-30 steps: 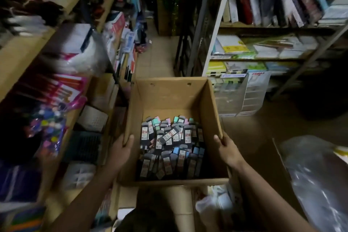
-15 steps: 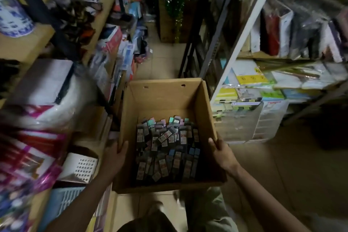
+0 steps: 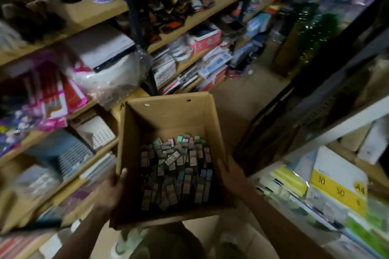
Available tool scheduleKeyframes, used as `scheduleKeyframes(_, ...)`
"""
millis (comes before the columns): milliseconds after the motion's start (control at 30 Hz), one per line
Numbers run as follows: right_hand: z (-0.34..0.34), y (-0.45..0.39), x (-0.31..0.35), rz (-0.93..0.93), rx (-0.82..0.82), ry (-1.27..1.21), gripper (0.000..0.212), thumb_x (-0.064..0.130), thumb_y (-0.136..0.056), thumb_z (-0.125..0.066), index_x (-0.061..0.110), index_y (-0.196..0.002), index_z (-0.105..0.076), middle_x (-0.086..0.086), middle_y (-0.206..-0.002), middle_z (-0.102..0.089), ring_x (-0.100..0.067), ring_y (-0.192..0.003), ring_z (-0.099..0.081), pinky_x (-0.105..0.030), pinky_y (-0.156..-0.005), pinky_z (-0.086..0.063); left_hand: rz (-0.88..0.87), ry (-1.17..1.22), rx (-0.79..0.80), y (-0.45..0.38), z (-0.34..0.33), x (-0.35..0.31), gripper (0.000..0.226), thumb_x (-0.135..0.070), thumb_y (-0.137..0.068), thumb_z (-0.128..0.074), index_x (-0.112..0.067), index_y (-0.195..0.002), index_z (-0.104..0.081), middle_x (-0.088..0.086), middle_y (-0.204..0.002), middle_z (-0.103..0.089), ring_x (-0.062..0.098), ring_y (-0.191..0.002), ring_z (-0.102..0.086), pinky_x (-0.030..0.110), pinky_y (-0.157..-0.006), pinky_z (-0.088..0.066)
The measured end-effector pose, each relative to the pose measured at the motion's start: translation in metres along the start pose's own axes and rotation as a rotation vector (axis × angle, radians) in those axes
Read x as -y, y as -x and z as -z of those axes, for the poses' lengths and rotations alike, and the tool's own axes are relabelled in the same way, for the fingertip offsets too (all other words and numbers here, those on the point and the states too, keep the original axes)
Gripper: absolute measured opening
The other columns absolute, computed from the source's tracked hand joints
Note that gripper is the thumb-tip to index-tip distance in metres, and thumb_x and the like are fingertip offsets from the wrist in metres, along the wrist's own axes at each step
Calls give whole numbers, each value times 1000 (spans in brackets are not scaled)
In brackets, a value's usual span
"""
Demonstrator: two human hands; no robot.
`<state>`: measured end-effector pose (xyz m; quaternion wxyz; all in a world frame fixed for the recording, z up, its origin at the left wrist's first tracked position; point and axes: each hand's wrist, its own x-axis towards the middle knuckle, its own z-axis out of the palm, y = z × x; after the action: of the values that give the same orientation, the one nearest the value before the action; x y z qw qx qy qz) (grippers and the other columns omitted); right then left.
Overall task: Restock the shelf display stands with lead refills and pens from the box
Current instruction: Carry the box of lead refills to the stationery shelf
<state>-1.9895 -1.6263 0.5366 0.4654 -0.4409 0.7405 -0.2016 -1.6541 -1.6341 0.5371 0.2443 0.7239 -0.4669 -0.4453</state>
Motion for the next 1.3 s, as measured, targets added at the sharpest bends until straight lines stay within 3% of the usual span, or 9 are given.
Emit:
scheduleKeyframes(133,21,-9,3,132,133,82,23,36,-103,-40,24,-121,-49,14,-94,-58,-8,-95,-62,-6,-61,-42,66,170,-169,71,-24,9,50,-45,-91,-47,-18,-134,-50,11,-116,-64,25,-98,-63,36,-76,-52)
scheduleKeyframes(267,8,-20,16,199,263,241,35,39,-103,-40,18,-128,-50,-14,-97,-66,-29,-87,-66,-47,-81,-54,230,349,-274,110,-36,35,45,-40,-97,-47,-21,-138,-45,10,-116,-62,34,-106,-61,45,-84,-52)
scheduleKeyframes(400,-33,-20,32,237,402,339,46,36,-104,-37,18,-146,-34,-23,-123,-60,-41,-113,-58,-52,-96,-46,317,384,-459,137,-37,79,33,-28,-100,-47,-15,-131,-51,18,-108,-65,39,-96,-62,49,-80,-53)
scheduleKeyframes(533,-85,-18,46,312,522,414,51,37,-104,-35,26,-152,-22,-3,-132,-56,-27,-126,-53,-37,-100,-46,442,451,-562,152,-23,130,28,-31,-100,-49,-23,-126,-53,9,-109,-67,32,-99,-64,54,-89,-51)
scheduleKeyframes(700,-144,-7,69,464,674,503,46,31,-104,-37,27,-149,-27,4,-103,-62,-13,-83,-64,-13,-64,-50,572,487,-716,186,-9,163,9,-25,-100,-50,-25,-108,-54,14,-96,-67,24,-78,-64,39,-67,-54)
scheduleKeyframes(800,-174,-3,93,498,782,536,43,33,-104,-36,23,-146,-32,-9,-116,-63,-28,-100,-64,-43,-84,-55,647,548,-803,209,-1,162,14,-30,-101,-48,-24,-112,-51,17,-91,-64,24,-70,-60,33,-56,-50)
scheduleKeyframes(900,-204,-6,118,505,878,595,44,37,-104,-36,26,-146,-30,-8,-120,-62,-31,-107,-63,-51,-90,-51,715,637,-873,219,1,155,26,-34,-101,-46,-21,-123,-48,14,-96,-64,26,-76,-62,35,-57,-52)
scheduleKeyframes(1167,-283,-58,162,638,1112,777,48,34,-103,-40,33,-148,-26,24,-106,-43,6,-91,-53,-4,-59,-41,885,754,-1177,185,-30,129,35,-31,-102,-44,-19,-135,-44,7,-91,-60,28,-79,-59,42,-69,-52)
scheduleKeyframes(1300,-333,-105,167,782,1187,898,55,35,-104,-38,24,-154,-18,2,-132,-52,1,-96,-54,-1,-56,-41,1018,752,-1318,136,-61,141,30,-31,-102,-44,-20,-130,-48,15,-100,-63,36,-87,-62,44,-74,-52)
